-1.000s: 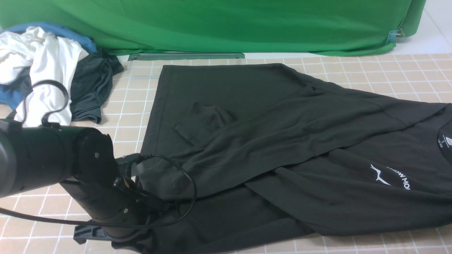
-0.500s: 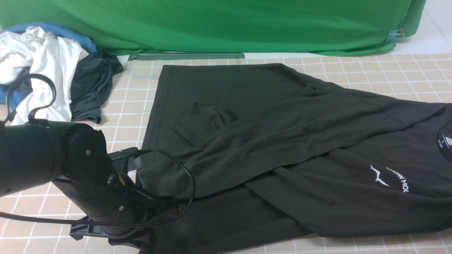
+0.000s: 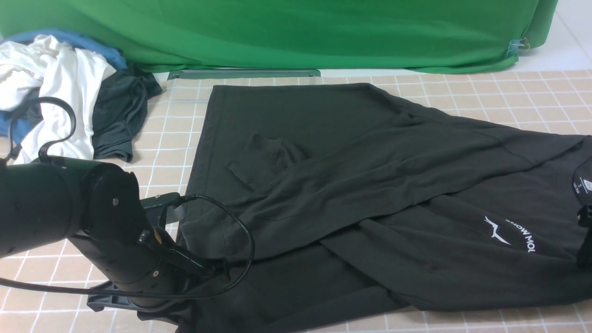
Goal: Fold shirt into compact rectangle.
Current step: 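Grasp the near edge of the shirt at its hem and shoulder corners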
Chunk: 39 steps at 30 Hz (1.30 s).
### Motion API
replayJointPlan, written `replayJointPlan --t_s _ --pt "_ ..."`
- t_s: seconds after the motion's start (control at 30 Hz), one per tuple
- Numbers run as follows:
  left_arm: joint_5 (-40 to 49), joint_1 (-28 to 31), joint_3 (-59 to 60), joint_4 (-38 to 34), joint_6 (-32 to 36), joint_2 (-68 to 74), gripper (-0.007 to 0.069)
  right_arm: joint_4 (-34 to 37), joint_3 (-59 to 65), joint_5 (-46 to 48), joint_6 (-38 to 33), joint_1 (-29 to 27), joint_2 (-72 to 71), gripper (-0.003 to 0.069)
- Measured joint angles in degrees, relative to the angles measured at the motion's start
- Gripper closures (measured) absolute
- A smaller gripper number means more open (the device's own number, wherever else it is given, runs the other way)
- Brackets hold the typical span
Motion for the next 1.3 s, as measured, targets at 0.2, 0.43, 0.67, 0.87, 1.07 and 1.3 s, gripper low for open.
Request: replayJointPlan --t_s 0.2,0.43,0.67,0.87,1.07,1.3 --pt "-0.06 0.00 0.00 0.07 0.00 0.00 0.0606 -3.24 0.71 2.39 3.27 0.00 0.00 0.0102" --pt "-0.06 0.00 0.00 0.12 0.00 0.00 0.0606 -3.77 5.55 -5.67 5.63 0.00 0.00 0.0102" --pt "0.66 0.00 0.00 0.79 0.00 -0.07 0.0606 -3.58 6.38 -11.57 5.88 0.00 0.05 0.0230" --pt "1.12 0.00 0.00 2.06 0.00 -0.07 0.0606 -3.52 6.38 -15.31 4.53 0.00 0.05 0.0528" --pt "2.21 0.00 0.00 2.77 0.00 -1.46 0.0606 -5.79 6.38 -10.42 1.94 0.00 -0.60 0.0620" --pt "5.03 0.00 0.00 4.36 -0.20 -6.07 0.0606 -14.57 10.06 -0.97 4.35 0.00 -7.62 0.0620"
